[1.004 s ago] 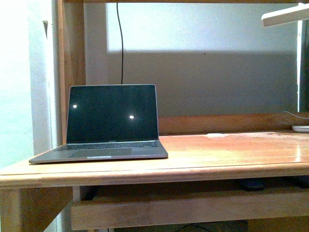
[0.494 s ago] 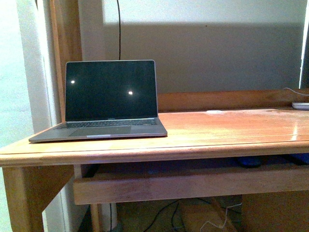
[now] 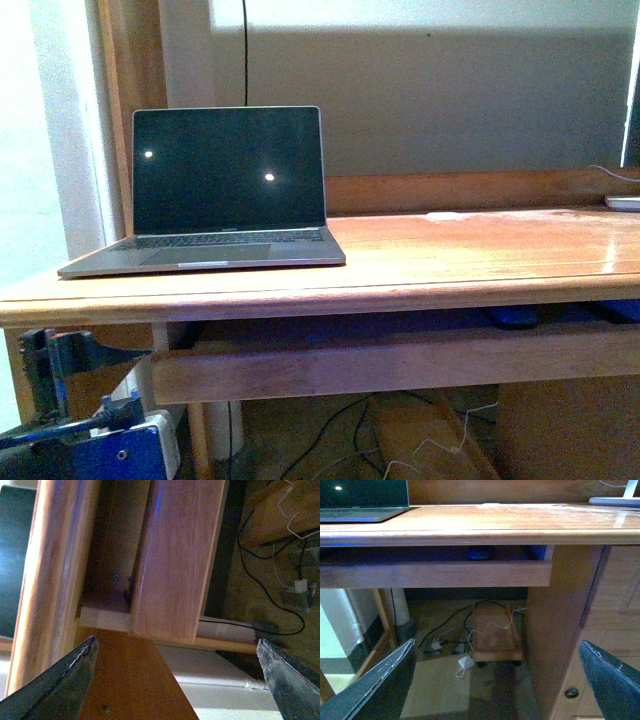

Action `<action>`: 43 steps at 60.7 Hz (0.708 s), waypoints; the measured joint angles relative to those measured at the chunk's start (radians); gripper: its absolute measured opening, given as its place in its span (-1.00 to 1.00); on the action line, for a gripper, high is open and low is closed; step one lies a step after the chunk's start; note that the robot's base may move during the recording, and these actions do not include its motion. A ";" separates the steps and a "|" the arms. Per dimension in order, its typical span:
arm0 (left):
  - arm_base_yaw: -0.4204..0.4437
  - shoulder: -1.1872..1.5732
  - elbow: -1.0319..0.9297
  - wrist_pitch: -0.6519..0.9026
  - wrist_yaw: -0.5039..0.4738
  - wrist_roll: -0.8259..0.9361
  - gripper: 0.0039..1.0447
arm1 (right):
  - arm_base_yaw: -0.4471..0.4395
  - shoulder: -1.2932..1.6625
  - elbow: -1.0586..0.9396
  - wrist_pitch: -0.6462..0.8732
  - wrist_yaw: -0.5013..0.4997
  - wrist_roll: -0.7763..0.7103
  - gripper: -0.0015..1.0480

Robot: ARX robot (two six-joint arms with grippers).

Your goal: Place mouse

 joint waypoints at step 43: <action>-0.059 -0.083 0.231 -0.814 0.114 -0.089 0.86 | 0.000 0.000 0.000 0.000 0.000 0.000 0.86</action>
